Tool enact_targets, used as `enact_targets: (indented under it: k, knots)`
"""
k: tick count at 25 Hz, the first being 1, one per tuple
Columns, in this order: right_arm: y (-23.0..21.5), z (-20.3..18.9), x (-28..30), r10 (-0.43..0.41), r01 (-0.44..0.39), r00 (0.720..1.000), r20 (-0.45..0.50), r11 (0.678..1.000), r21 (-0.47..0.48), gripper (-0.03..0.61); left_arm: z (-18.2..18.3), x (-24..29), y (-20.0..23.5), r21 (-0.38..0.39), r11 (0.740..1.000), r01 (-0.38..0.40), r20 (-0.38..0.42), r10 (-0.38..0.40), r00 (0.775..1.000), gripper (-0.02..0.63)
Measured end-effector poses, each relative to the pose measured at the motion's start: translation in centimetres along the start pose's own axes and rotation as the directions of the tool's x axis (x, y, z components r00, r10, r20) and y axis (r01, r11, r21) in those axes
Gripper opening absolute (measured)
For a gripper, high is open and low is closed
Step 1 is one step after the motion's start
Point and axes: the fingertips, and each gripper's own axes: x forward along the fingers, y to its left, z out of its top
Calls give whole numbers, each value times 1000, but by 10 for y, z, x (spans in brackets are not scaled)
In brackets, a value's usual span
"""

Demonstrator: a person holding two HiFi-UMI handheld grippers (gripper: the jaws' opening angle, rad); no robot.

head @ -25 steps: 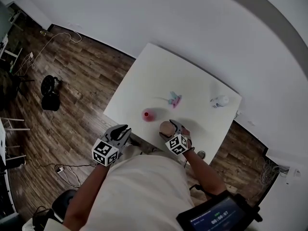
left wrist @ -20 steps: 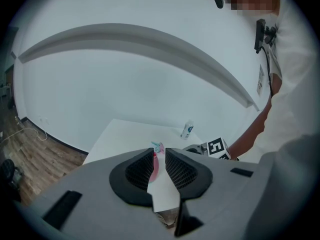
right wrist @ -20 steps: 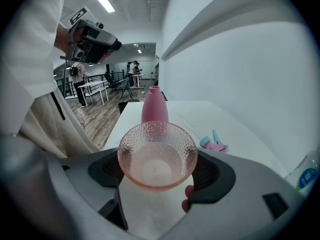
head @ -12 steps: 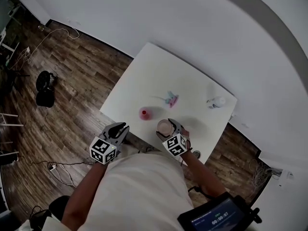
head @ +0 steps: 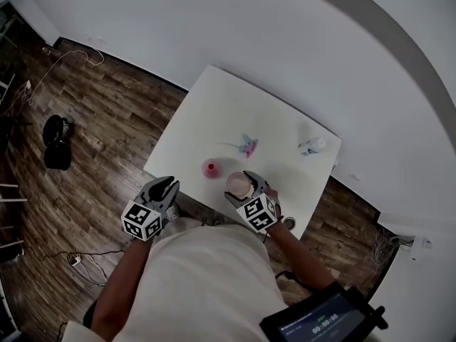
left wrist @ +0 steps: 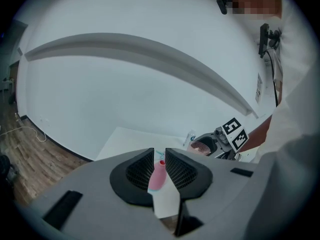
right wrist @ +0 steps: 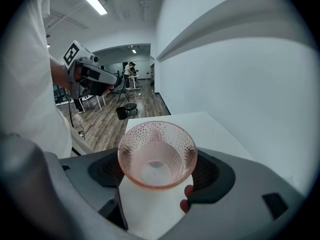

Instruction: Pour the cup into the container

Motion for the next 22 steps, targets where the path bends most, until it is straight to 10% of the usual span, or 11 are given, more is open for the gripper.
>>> enact_targets:
  k: [22]
  knots:
    - [-4,41,-63,-142,135,989,50,984,118,385,16,-5,4,31,993,112,5,-112,994,66]
